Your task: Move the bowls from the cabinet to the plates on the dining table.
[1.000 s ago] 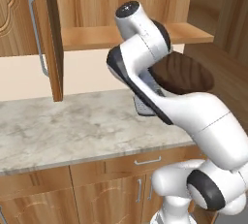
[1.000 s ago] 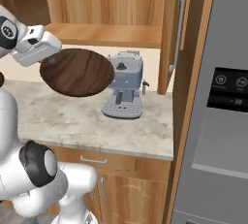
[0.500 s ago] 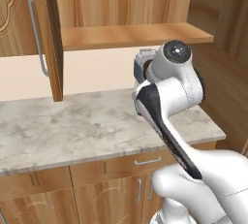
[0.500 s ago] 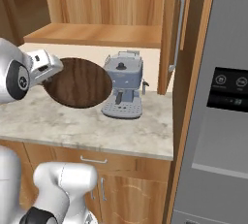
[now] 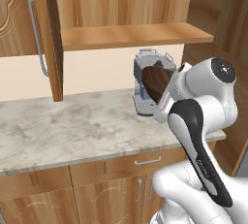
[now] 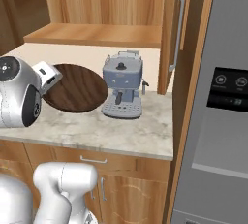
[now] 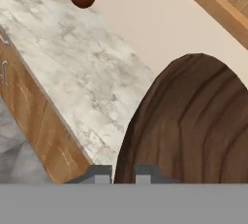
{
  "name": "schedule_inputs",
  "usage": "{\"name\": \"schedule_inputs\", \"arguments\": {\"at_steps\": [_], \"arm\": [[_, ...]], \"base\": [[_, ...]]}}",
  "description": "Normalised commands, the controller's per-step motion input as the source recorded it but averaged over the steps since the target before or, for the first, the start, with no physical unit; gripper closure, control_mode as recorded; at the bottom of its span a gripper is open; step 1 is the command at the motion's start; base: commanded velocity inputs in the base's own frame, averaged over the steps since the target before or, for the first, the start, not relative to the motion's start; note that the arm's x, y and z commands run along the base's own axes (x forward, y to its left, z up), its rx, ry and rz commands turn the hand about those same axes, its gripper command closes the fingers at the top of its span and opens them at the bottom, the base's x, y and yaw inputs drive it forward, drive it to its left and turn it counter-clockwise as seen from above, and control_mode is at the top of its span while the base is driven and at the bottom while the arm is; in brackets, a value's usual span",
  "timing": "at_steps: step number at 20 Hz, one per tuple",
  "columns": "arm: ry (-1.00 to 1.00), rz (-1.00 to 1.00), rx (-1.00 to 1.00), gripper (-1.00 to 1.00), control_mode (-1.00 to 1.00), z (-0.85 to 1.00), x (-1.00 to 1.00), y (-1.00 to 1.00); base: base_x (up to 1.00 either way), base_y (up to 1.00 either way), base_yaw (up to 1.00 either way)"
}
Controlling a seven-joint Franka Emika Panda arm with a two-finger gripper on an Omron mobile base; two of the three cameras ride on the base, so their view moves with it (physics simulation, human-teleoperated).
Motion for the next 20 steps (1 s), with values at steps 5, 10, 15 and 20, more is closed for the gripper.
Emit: {"name": "schedule_inputs", "arguments": {"at_steps": [5, 10, 15, 20], "arm": [[0.00, 0.22, -0.12, 1.00, -1.00, 0.01, -0.59, -0.16], [0.01, 0.16, -0.15, 1.00, -1.00, 0.00, -0.25, -0.04], [0.03, 0.01, -0.04, 1.00, -1.00, 0.00, -0.06, 0.00], [0.00, 0.00, 0.00, 1.00, 1.00, 0.00, 0.00, 0.00]], "base": [[0.00, 0.00, 0.00], [0.00, 0.00, 0.00], [0.00, 0.00, 0.00], [-0.45, 0.03, 0.00]]}}
